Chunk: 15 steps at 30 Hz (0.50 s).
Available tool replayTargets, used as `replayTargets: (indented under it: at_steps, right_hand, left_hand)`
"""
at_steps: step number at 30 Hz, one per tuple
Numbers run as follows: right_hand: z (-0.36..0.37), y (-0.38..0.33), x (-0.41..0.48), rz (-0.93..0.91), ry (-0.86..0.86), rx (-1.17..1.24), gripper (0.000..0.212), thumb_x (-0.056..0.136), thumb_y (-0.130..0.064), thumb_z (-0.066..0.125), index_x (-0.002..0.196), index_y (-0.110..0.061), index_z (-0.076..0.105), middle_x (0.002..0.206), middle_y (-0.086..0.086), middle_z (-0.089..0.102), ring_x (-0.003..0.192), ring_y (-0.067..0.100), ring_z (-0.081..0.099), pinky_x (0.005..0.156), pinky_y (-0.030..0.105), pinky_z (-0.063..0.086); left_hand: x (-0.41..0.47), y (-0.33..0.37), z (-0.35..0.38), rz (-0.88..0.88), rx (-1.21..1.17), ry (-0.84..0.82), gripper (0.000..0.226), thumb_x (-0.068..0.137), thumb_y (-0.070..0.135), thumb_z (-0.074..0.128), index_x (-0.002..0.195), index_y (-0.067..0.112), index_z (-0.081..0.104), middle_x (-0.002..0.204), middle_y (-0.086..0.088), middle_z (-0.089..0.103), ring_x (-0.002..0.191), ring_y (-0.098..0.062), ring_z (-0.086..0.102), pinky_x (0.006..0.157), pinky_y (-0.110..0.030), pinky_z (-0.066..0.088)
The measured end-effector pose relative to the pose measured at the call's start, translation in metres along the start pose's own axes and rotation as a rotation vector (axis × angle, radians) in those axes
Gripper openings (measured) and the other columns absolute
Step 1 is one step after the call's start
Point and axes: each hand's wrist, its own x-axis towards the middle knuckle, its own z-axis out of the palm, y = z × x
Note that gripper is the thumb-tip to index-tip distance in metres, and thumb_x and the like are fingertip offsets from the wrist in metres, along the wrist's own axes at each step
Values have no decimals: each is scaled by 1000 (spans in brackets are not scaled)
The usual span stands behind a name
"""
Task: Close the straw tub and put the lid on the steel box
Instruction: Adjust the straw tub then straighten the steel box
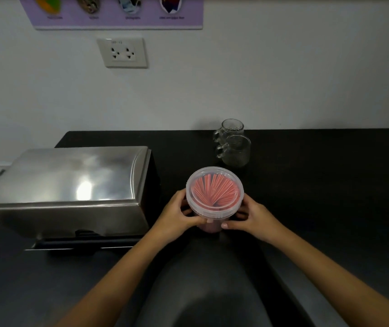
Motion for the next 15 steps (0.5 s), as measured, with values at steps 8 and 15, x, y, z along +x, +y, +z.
replayTargets:
  at_steps: [8,15]
  right_hand:
    - [-4,-1,32,-30,11,-1,90,64,-14,81,138,-24,31,139,4,47,128,18,45,107,40,40]
    - [-8,-13,66,-47,30,25,78,74,-12,73,139,-17,31,142,8,43,130,23,42,103,32,39]
  left_hand:
    - [20,1,5,11,15,163,69,67,3,77,126,18,45,116,11,41,106,-1,47,77,0,43]
    - [43,-1,0,-4,-142,301,72,73,6,73,135,20,40,139,-2,43,121,-11,45,102,-28,39]
